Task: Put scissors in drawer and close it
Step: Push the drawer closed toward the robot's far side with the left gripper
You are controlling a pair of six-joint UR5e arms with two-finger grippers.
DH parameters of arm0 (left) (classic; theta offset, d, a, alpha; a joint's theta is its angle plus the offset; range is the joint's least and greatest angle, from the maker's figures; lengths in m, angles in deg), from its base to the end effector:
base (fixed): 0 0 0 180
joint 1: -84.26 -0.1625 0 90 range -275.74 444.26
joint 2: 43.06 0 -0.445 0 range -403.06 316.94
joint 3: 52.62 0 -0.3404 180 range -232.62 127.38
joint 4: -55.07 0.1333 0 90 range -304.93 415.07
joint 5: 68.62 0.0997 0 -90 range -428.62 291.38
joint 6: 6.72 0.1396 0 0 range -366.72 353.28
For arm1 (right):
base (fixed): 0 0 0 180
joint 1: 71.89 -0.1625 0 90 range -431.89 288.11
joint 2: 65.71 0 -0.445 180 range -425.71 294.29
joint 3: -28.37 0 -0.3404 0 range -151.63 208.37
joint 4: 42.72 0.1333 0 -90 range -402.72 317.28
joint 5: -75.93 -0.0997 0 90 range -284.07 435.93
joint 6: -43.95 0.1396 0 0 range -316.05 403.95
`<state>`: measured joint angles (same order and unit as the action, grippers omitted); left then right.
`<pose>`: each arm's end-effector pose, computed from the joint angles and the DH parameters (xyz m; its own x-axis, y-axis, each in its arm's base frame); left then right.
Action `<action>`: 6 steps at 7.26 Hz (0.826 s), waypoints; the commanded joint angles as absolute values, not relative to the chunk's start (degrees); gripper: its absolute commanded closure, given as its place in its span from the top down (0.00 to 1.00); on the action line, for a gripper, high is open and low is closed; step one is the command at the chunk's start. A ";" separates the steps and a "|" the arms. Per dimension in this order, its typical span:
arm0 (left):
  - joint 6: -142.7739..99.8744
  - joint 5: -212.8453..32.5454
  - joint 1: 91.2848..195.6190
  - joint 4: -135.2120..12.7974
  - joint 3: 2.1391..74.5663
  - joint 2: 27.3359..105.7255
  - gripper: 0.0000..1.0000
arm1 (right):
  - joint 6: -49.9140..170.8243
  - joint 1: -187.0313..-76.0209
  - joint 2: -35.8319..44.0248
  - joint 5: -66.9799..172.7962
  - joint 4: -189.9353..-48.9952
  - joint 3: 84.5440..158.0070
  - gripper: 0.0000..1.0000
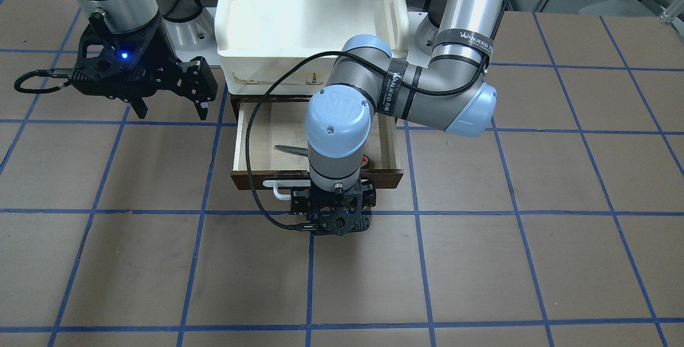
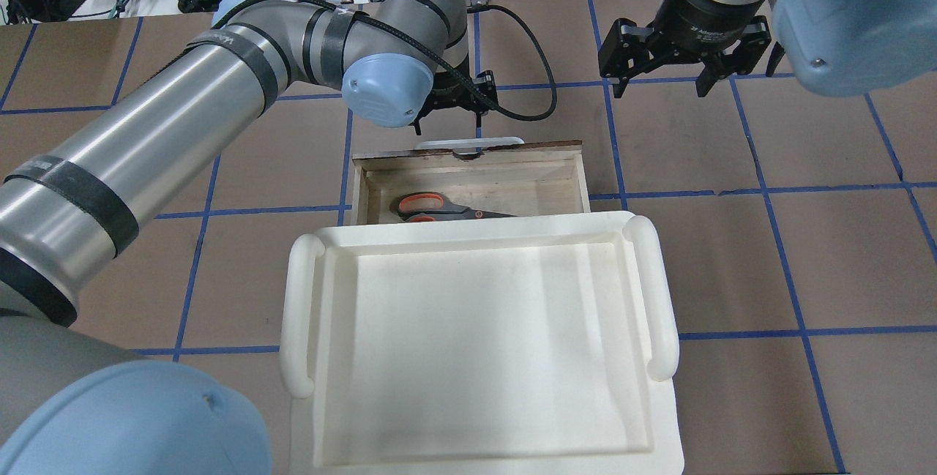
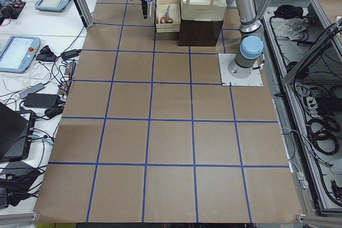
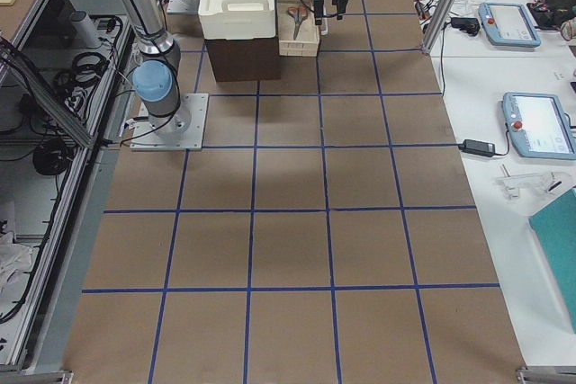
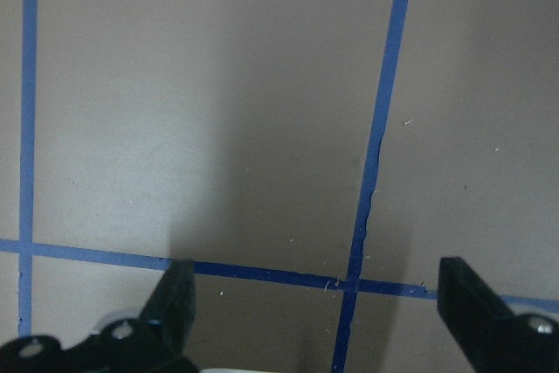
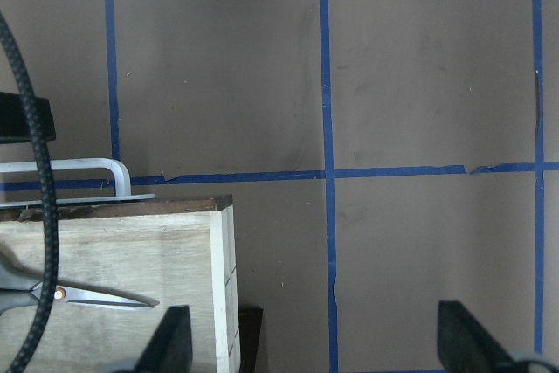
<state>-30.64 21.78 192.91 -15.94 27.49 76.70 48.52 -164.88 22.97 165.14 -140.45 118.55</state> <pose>-0.3296 -0.5627 0.2920 -0.9957 -0.0917 -0.0126 -0.0919 0.9957 0.0112 0.1593 -0.4571 0.4705 -0.9994 0.0256 -0.0223 0.0279 0.9939 -0.1071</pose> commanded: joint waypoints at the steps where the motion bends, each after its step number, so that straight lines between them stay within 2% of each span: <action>1: -28.61 17.27 193.33 -25.74 27.89 74.20 1.00 | 48.44 -164.88 22.97 165.14 -140.45 118.54 1.00; 2: -27.39 17.34 193.50 -29.27 28.50 73.40 1.00 | 48.35 -164.88 22.97 165.14 -140.45 118.54 1.00; 6: -20.09 16.55 193.86 -30.44 39.74 68.39 1.00 | 48.26 -164.88 22.97 165.14 -140.45 118.54 1.00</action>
<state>-21.55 16.98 193.82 -30.13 36.84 69.73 48.27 -164.88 22.97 165.14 -140.49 118.54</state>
